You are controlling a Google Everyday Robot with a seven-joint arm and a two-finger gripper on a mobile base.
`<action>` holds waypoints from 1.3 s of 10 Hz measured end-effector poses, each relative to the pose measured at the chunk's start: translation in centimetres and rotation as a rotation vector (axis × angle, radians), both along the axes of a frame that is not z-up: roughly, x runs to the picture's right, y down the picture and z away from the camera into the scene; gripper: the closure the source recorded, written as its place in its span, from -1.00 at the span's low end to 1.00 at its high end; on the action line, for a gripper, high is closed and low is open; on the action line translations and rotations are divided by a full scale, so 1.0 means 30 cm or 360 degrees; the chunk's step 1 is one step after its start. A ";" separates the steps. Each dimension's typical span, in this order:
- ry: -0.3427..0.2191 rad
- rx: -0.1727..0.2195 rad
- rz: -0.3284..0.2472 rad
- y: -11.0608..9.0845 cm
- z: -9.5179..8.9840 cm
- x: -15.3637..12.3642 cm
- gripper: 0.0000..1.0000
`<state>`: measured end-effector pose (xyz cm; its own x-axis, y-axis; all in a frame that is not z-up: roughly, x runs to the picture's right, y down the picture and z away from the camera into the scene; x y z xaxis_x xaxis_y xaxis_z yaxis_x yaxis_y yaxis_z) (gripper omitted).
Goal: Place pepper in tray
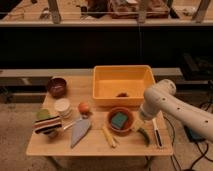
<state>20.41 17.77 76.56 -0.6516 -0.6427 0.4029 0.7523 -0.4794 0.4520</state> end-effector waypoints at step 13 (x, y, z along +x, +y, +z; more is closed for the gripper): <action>-0.0258 -0.0009 -0.0155 0.221 0.101 0.026 -0.60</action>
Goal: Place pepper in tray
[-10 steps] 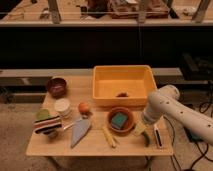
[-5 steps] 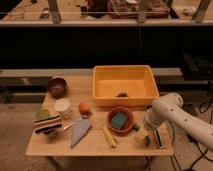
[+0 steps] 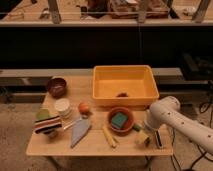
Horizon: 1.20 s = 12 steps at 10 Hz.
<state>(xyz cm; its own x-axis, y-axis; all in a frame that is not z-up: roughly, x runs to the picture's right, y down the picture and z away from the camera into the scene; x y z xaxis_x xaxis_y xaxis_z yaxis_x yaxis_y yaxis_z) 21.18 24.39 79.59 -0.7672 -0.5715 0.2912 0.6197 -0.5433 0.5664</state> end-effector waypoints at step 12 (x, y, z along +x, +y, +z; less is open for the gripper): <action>0.0059 -0.0067 -0.0059 0.059 0.009 -0.013 0.90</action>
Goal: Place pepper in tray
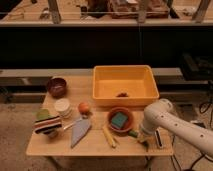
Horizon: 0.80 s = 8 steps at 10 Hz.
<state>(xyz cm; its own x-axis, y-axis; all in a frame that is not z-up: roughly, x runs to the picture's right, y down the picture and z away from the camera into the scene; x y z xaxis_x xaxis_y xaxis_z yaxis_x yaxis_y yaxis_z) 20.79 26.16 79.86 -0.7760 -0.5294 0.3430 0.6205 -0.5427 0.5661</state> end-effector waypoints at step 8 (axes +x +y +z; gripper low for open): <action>0.0136 0.0123 0.0062 -0.366 -0.258 0.112 0.90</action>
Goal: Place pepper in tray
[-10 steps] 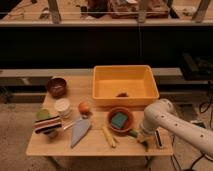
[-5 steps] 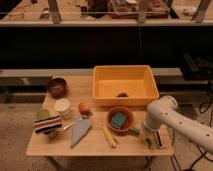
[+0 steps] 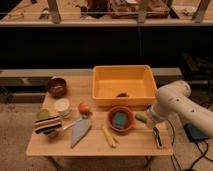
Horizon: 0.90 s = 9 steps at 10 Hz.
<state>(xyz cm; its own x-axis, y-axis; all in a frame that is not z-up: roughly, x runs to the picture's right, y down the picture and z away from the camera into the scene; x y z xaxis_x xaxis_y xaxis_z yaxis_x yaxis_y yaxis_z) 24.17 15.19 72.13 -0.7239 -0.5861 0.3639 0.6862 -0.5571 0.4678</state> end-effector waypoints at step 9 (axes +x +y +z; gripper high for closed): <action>0.0201 0.0343 0.0044 -0.487 0.207 0.030 0.90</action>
<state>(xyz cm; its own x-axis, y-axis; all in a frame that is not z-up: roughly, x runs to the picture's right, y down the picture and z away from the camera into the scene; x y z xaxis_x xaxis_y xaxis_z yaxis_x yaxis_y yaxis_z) 25.07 0.59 78.35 -0.6633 -0.6787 0.3152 0.7480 -0.6149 0.2499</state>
